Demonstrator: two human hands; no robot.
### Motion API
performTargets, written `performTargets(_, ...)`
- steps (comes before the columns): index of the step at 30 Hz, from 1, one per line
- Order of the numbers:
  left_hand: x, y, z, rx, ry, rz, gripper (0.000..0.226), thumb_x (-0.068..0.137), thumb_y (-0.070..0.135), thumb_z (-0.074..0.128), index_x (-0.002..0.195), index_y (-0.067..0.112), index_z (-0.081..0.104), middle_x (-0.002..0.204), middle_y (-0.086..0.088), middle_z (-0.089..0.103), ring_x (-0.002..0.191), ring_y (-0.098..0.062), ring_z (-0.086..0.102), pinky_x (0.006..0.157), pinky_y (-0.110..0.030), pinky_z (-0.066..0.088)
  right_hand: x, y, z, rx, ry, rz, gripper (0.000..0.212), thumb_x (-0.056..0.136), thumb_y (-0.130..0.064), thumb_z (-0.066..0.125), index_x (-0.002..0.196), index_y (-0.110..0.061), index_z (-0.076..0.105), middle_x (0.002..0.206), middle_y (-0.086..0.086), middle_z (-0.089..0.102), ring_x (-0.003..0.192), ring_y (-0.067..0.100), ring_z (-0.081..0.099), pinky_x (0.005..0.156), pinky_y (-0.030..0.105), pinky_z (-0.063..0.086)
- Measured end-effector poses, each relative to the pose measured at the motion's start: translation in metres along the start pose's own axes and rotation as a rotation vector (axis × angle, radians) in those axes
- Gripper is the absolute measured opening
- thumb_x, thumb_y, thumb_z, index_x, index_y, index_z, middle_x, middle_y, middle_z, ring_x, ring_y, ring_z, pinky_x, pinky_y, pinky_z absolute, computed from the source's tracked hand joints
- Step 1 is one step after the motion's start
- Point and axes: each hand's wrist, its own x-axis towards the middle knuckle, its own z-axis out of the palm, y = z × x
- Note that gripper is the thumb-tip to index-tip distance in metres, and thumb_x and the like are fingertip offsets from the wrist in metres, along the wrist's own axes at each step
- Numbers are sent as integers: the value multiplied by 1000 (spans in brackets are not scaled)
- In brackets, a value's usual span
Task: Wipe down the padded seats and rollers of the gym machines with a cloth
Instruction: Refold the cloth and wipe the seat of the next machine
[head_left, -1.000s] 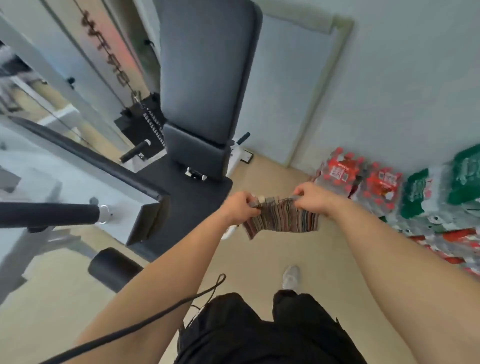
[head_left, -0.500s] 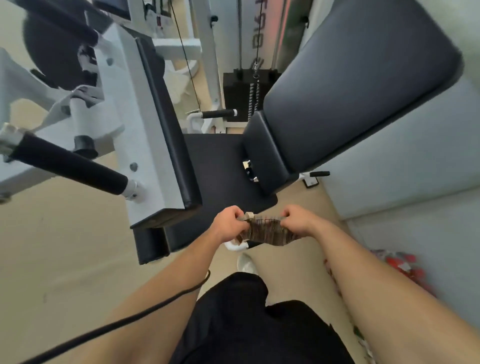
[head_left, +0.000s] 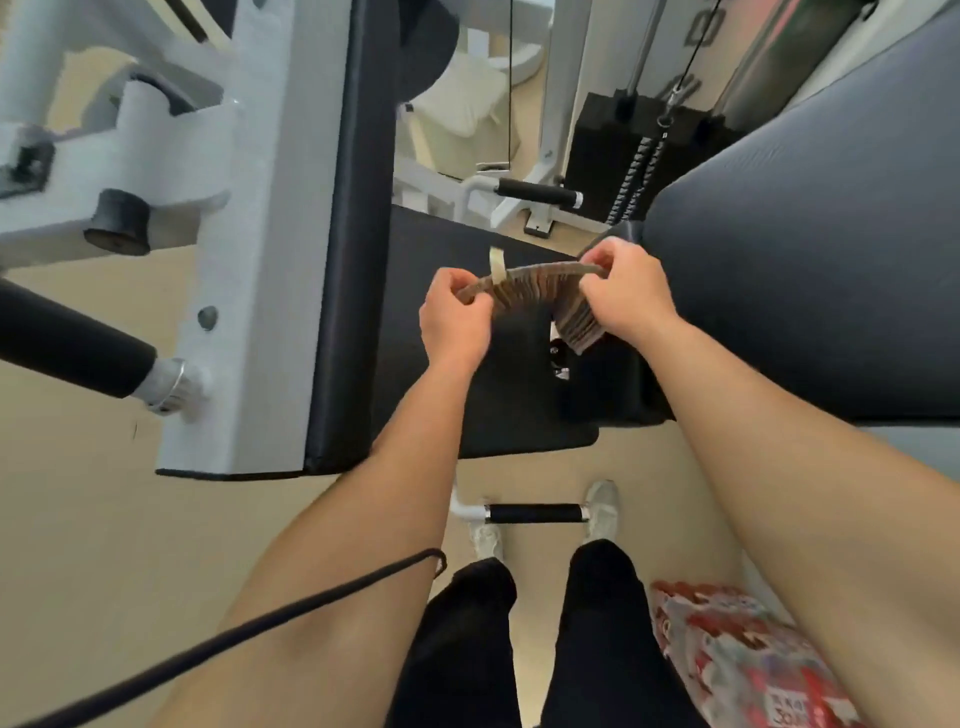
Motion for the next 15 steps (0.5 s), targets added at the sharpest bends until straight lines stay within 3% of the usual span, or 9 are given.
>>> performTargets(3, 28, 11, 15, 23, 299, 137, 20, 90, 14, 68, 94, 31, 58, 100, 12, 59, 94, -8, 60, 82, -21, 53, 34, 1, 10, -12, 199, -152, 15, 93, -17, 62, 105, -24, 67, 111, -3, 62, 103, 14, 58, 83, 30, 51)
performTargets(7, 62, -35, 27, 412, 525, 408, 14, 86, 14, 69, 95, 24, 65, 109, 5, 60, 102, -12, 56, 84, -25, 49, 63, 34, 68, -74, 217, -220, 16, 91, -16, 60, 105, -22, 65, 113, 0, 60, 106, 18, 55, 89, 35, 52)
performTargets(9, 67, -82, 26, 673, 481, 508, 8, 86, 17, 66, 94, 19, 68, 113, 2, 63, 106, -19, 56, 87, -31, 44, 65, 63, 109, -115, 111, -197, 16, 92, -16, 58, 106, -21, 64, 114, 1, 60, 105, 20, 55, 90, 37, 51)
performTargets(12, 51, -158, 17, 1030, 227, 594, 12, 95, 25, 58, 92, 21, 68, 109, 5, 68, 108, -22, 57, 95, -39, 38, 46, 114, 169, -205, -112, -168, 19, 93, -16, 53, 108, -20, 66, 113, 1, 61, 105, 22, 56, 91, 41, 51)
performTargets(15, 14, -205, 5, 1277, -29, 436, 14, 97, 32, 54, 96, 24, 65, 109, 7, 68, 108, -20, 57, 108, -44, 33, 9, 153, 210, -294, -320, -211, 19, 93, -23, 52, 105, -24, 66, 108, -3, 62, 102, 20, 59, 90, 39, 49)
